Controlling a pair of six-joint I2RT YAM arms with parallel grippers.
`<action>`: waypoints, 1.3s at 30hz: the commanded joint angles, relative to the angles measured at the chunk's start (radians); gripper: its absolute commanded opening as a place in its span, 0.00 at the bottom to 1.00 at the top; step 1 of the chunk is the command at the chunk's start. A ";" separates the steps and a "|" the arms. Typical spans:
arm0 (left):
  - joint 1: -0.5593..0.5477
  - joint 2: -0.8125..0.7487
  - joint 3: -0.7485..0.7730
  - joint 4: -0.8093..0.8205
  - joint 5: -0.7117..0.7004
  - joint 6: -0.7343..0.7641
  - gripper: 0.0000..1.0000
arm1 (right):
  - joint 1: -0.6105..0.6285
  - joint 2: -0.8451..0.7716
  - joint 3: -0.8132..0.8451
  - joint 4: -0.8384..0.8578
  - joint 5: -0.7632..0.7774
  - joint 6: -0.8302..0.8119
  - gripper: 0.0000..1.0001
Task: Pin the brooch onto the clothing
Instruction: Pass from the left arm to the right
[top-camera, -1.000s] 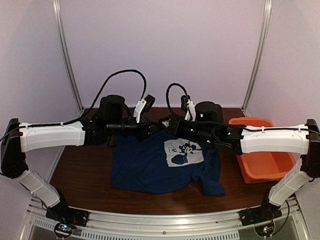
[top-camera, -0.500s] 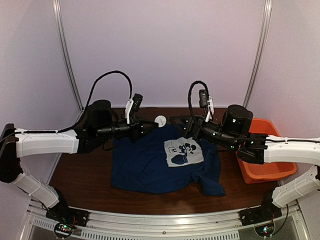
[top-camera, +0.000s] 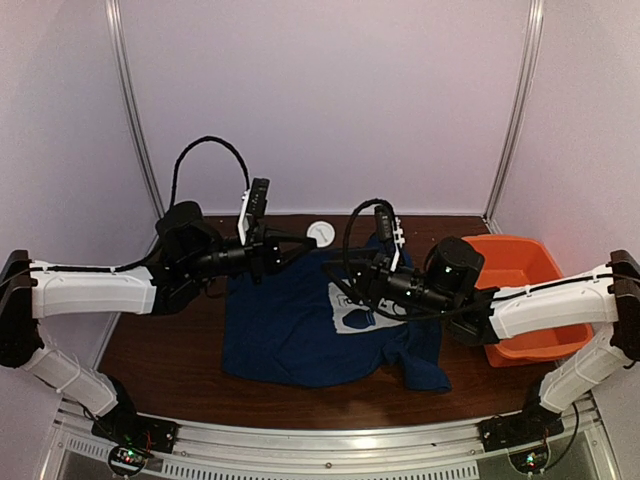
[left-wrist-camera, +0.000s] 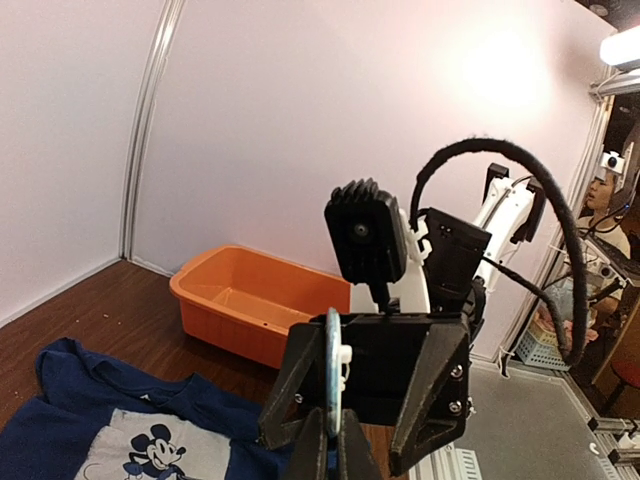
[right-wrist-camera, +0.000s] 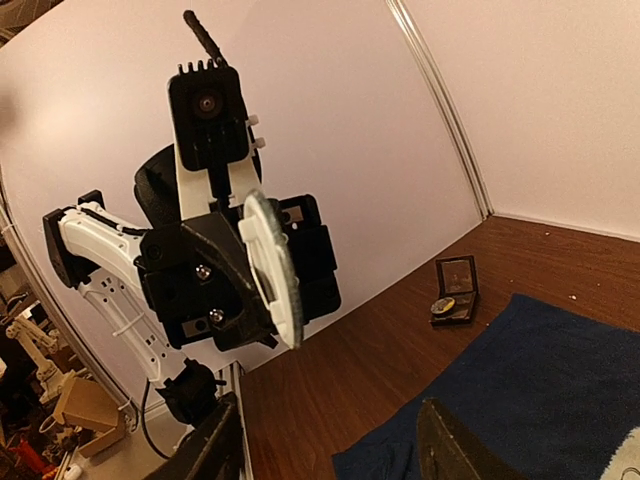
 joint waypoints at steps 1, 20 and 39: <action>0.004 0.010 -0.013 0.096 0.051 -0.037 0.00 | 0.006 0.015 0.010 0.173 -0.047 0.001 0.58; 0.004 0.026 -0.013 0.130 0.083 -0.064 0.00 | 0.008 0.058 0.035 0.236 -0.071 0.005 0.42; 0.004 0.034 -0.013 0.142 0.092 -0.073 0.00 | 0.009 0.081 0.050 0.275 -0.102 0.022 0.22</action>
